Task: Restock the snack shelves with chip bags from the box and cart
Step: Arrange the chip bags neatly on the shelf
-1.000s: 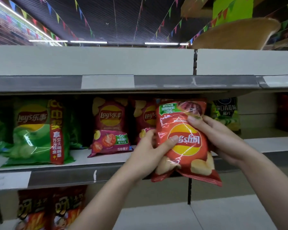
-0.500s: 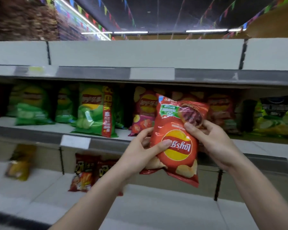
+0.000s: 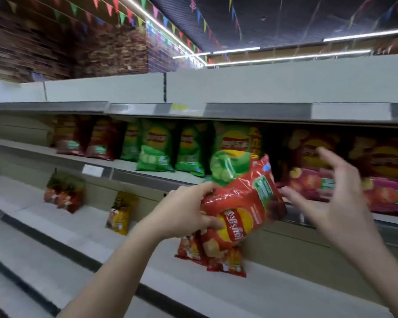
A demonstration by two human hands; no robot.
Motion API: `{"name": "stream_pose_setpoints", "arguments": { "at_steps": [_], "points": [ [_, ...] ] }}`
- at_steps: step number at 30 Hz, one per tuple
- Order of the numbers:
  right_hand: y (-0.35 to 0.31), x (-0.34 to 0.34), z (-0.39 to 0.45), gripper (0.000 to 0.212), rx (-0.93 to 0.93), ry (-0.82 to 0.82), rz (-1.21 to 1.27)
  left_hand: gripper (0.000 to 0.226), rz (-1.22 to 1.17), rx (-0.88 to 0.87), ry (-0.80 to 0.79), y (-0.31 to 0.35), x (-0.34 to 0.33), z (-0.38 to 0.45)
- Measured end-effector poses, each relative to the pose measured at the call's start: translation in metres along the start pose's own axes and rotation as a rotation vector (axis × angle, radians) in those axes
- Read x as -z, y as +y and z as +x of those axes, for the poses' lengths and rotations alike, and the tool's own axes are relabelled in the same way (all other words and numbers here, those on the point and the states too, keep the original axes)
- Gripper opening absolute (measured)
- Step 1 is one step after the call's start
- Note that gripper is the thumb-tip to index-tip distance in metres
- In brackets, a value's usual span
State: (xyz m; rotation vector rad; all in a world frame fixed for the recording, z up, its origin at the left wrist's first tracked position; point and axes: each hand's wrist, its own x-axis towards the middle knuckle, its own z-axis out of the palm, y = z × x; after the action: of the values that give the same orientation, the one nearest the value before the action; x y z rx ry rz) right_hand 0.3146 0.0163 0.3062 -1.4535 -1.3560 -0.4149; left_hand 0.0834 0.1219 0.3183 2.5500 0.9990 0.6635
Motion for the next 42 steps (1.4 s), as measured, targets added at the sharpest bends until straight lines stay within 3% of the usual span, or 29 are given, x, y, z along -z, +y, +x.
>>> {"name": "stream_pose_setpoints", "arguments": {
  "at_steps": [2, 4, 6, 8, 11, 13, 16, 18, 21, 24, 28, 34, 39, 42],
  "points": [
    [-0.036, -0.032, -0.007, 0.093, 0.303, -0.161, -0.274, 0.067, 0.296, -0.084, -0.011, -0.017, 0.021, -0.012],
    [-0.077, -0.074, -0.013, 0.096, 0.483, -0.398, -0.549, 0.067, 0.598, -0.240, -0.015, -0.035, 0.041, -0.026],
    [-0.118, -0.112, -0.017, 0.093, 0.438, -0.626, -0.665, 0.067, 0.798, -0.339, -0.003, -0.056, 0.062, -0.039],
    [-0.146, -0.148, -0.020, 0.082, 0.317, -0.694, -0.590, 0.067, 0.836, -0.357, 0.083, -0.089, 0.085, -0.053],
    [-0.176, -0.192, -0.024, 0.064, -0.012, -0.611, -0.186, 0.078, 0.461, -0.296, 0.430, -0.149, 0.115, -0.080],
    [-0.192, -0.220, -0.029, 0.052, -0.305, -0.568, 0.232, 0.080, 0.003, -0.050, 0.553, -0.184, 0.132, -0.096],
    [-0.216, -0.258, -0.034, 0.035, -0.505, -0.525, 0.604, 0.078, -0.493, 0.376, 0.255, -0.225, 0.142, -0.112],
    [-0.233, -0.280, -0.036, 0.036, -0.557, -0.522, 0.677, 0.083, -0.652, 0.398, 0.093, -0.245, 0.140, -0.121],
    [-0.250, -0.314, -0.036, 0.049, -0.579, -0.576, 0.707, 0.079, -0.821, 0.371, 0.062, -0.270, 0.138, -0.132],
    [-0.265, -0.342, -0.032, 0.047, -0.561, -0.665, 0.699, 0.062, -0.928, 0.423, 0.148, -0.302, 0.138, -0.133],
    [-0.285, -0.388, -0.024, 0.063, -0.581, -0.796, 0.696, 0.062, -0.909, 0.492, 0.221, -0.353, 0.148, -0.127],
    [-0.313, -0.472, 0.010, 0.064, -0.458, -0.807, 0.617, 0.049, -0.962, 0.512, 0.275, -0.433, 0.182, -0.103],
    [-0.342, -0.571, 0.061, 0.072, -0.423, -0.811, 0.579, 0.054, -0.939, 0.525, 0.281, -0.513, 0.240, -0.069],
    [-0.365, -0.626, 0.097, 0.055, -0.365, -0.836, 0.605, 0.060, -0.902, 0.534, 0.279, -0.562, 0.280, -0.046]
  ]
}}
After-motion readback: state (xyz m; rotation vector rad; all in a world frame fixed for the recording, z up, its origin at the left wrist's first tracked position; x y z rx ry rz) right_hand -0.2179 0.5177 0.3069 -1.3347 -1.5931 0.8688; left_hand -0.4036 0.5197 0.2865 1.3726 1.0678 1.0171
